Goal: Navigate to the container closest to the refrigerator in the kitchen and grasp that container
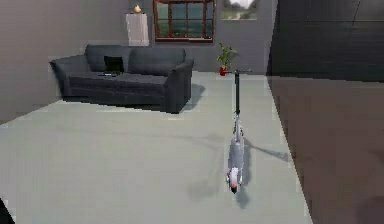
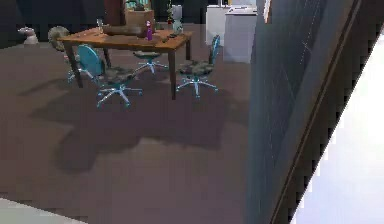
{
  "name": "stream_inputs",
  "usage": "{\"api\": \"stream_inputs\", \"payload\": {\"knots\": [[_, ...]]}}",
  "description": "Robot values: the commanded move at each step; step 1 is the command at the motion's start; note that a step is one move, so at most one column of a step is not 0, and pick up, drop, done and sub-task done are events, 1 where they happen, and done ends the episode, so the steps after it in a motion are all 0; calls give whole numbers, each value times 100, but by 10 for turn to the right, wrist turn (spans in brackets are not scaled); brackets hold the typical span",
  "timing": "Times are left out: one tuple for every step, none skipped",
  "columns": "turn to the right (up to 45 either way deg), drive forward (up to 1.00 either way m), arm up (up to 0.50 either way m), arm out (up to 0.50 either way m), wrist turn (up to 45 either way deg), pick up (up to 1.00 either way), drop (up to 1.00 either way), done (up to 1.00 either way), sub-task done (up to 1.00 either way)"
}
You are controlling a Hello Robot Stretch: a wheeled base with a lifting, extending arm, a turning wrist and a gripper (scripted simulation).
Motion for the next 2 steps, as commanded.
{"api": "stream_inputs", "payload": {"knots": [[450,0,0,0,0,0,0,0,0],[300,0,0,0,0,0,0,0,0]]}}
